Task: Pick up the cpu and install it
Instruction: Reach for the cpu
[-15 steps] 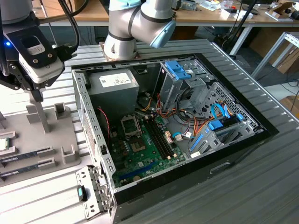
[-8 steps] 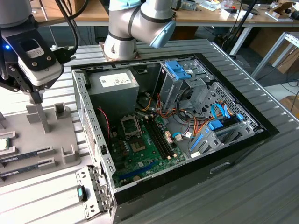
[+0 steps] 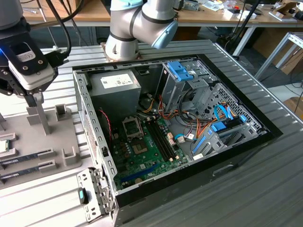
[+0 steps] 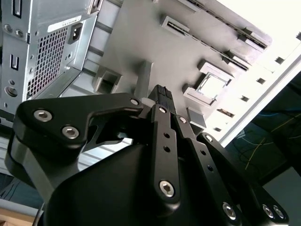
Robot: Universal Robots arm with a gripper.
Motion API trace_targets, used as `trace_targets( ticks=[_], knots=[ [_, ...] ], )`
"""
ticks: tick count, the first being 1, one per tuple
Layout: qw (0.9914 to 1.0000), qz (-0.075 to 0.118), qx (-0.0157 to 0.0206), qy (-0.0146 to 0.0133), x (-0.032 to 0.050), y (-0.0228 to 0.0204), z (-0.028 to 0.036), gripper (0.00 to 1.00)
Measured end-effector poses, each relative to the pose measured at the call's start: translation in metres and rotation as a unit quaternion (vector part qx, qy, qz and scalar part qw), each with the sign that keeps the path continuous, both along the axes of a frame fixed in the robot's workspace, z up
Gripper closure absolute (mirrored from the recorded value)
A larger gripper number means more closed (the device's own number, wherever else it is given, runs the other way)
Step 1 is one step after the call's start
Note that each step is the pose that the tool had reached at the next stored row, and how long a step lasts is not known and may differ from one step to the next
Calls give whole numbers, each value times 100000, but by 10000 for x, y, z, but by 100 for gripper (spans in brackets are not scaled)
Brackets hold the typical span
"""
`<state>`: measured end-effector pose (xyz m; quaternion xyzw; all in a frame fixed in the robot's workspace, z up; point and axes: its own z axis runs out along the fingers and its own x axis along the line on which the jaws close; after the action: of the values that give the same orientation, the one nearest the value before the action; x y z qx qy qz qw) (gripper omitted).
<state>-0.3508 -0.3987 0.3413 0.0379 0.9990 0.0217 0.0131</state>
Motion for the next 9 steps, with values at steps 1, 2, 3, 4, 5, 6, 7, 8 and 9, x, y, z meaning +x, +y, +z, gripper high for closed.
trace_targets(
  ticks=[1,2,3,4,5,6,7,8,9],
  knots=[
    [100000,3,-1,3,-19,0,-4,89],
    [100000,2,0,1,-30,0,-6,89],
    [100000,2,1,-1,-42,0,-9,89],
    [100000,2,-2,1,-57,0,-13,89],
    [100000,3,0,1,-68,0,-17,89],
    [100000,1,-2,1,-76,0,-19,89],
    [100000,3,-4,5,-83,0,-21,89],
    [100000,-1,0,0,-91,0,-24,89],
    [100000,1,1,0,-100,0,-28,89]
  ],
)
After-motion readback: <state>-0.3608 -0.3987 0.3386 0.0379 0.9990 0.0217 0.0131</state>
